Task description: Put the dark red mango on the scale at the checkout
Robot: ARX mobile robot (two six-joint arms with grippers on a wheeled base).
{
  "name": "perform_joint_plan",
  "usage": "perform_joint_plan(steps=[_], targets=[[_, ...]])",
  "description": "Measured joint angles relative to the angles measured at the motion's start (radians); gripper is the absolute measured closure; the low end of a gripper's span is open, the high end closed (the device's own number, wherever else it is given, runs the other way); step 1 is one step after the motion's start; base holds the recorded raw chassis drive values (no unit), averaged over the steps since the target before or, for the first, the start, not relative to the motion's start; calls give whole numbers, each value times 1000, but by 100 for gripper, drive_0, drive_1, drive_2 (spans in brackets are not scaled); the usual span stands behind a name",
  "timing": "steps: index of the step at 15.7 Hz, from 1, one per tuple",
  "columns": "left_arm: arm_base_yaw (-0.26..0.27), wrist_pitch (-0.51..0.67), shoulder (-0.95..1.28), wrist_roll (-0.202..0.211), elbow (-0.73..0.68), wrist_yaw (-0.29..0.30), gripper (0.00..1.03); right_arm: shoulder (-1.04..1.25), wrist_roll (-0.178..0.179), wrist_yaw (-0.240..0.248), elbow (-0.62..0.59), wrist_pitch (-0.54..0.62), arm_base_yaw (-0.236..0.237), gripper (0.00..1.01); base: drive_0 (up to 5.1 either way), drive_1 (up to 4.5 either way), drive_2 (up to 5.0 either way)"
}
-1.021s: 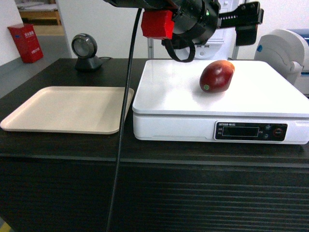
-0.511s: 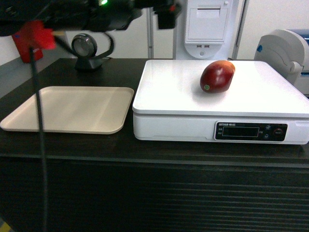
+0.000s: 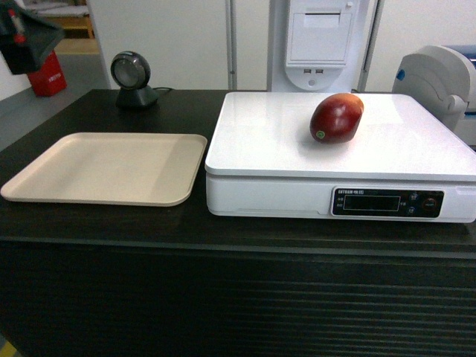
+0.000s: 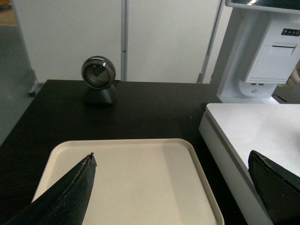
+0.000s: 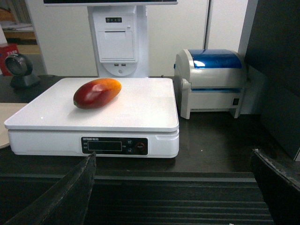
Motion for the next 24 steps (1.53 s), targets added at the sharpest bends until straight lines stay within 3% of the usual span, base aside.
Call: perform_joint_plan(steps=[2, 3, 4, 6, 8, 10, 11, 13, 20, 21, 24], targets=[[69, 16, -124, -7, -70, -3, 5, 0, 0, 0, 0, 0, 0, 3, 0, 0, 0], [75, -10, -199, 25, -92, -95, 16, 0, 0, 0, 0, 0, 0, 3, 0, 0, 0], [67, 11, -250, 49, -148, -132, 27, 0, 0, 0, 0, 0, 0, 3, 0, 0, 0], [21, 29, -323, 76, -323, -156, 57, 0, 0, 0, 0, 0, 0, 3, 0, 0, 0], [12, 45, -386, 76, -383, -169, 74, 0, 0, 0, 0, 0, 0, 3, 0, 0, 0], [-1, 45, -479, 76, -462, -191, 99, 0, 0, 0, 0, 0, 0, 3, 0, 0, 0], [-45, 29, -517, 79, -505, -244, 101, 0, 0, 0, 0, 0, 0, 3, 0, 0, 0], [-79, 9, -587, 80, -550, -249, 101, 0, 0, 0, 0, 0, 0, 3, 0, 0, 0], [-70, -131, -830, 79, -651, -261, 101, 0, 0, 0, 0, 0, 0, 3, 0, 0, 0], [-71, -74, -839, 79, -682, -261, 101, 0, 0, 0, 0, 0, 0, 3, 0, 0, 0], [-71, -200, -961, 79, -705, -260, 101, 0, 0, 0, 0, 0, 0, 3, 0, 0, 0]])
